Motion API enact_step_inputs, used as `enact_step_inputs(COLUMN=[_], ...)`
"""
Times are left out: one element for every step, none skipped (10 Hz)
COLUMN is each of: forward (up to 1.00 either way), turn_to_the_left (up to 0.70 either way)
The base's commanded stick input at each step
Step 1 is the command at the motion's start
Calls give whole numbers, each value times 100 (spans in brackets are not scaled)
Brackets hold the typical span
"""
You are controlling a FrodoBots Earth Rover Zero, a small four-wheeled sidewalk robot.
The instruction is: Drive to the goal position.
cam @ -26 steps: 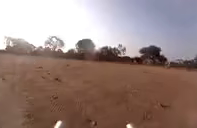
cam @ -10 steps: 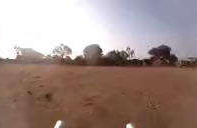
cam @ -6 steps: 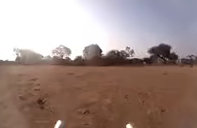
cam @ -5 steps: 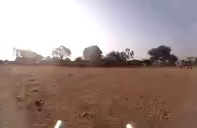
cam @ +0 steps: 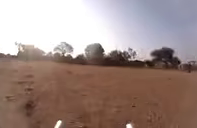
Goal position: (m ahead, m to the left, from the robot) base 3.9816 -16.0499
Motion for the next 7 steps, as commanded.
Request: enact_step_inputs(forward=[68,68,68,68,68,68,68], turn_to_the_left=[0,0,0,0,0,0,0])
